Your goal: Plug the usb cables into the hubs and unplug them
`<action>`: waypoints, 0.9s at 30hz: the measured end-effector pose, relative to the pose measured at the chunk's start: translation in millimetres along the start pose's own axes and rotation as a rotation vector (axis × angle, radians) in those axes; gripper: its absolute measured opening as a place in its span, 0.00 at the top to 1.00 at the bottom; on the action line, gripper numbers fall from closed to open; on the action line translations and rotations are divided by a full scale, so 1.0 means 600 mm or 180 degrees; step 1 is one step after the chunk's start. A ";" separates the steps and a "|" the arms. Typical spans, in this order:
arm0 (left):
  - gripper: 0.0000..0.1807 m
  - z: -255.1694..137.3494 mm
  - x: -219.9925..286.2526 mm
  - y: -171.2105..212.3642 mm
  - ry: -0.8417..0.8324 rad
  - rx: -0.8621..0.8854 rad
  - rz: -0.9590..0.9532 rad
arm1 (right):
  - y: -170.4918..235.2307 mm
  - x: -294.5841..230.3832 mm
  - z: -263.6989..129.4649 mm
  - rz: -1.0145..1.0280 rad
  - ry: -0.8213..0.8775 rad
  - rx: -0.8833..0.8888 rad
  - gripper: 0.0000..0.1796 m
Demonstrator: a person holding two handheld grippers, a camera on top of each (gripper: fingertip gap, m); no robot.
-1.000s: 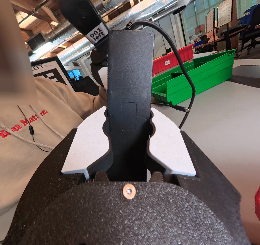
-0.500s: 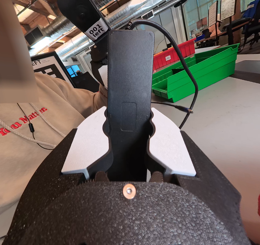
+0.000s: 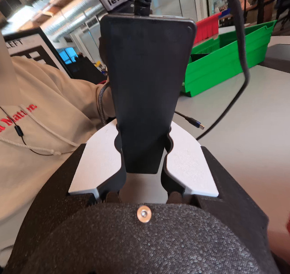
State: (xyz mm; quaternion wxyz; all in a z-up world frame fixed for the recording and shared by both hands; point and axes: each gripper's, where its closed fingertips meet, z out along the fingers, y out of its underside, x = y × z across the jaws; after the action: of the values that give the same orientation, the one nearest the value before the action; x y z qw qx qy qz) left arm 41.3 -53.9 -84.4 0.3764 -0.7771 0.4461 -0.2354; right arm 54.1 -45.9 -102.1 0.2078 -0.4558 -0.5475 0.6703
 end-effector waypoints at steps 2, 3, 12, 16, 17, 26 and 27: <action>0.98 -0.004 0.009 -0.001 0.0152 0.0061 -0.0008 | -0.006 -0.008 0.002 0.0090 -0.0129 0.0075 0.70; 0.98 -0.006 0.013 -0.001 0.0242 0.0077 -0.0028 | -0.005 -0.011 0.003 0.0087 -0.0154 0.0050 0.70; 0.98 -0.009 0.006 0.001 0.0375 0.0196 -0.0217 | -0.028 0.000 -0.006 0.0073 0.0037 0.0280 0.70; 0.98 -0.005 0.008 -0.002 0.0400 0.0240 -0.0223 | -0.031 -0.003 -0.010 -0.0051 0.0074 0.0276 0.70; 0.98 -0.006 0.010 -0.004 0.0423 0.0281 -0.0226 | -0.032 -0.006 -0.010 -0.0057 0.0047 0.0281 0.70; 0.96 0.002 0.020 -0.020 0.0615 0.0583 -0.0366 | -0.036 -0.014 -0.004 -0.0120 0.0007 0.0339 0.70; 0.96 0.003 0.019 -0.020 0.0615 0.0590 -0.0384 | -0.037 -0.014 -0.005 -0.0135 0.0026 0.0344 0.70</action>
State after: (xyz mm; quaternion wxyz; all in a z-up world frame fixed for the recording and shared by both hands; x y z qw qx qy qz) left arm 54.6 -59.5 -75.7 0.3870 -0.7382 0.4091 -0.3715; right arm 55.6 -43.8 -78.6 0.2485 -0.4350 -0.5192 0.6925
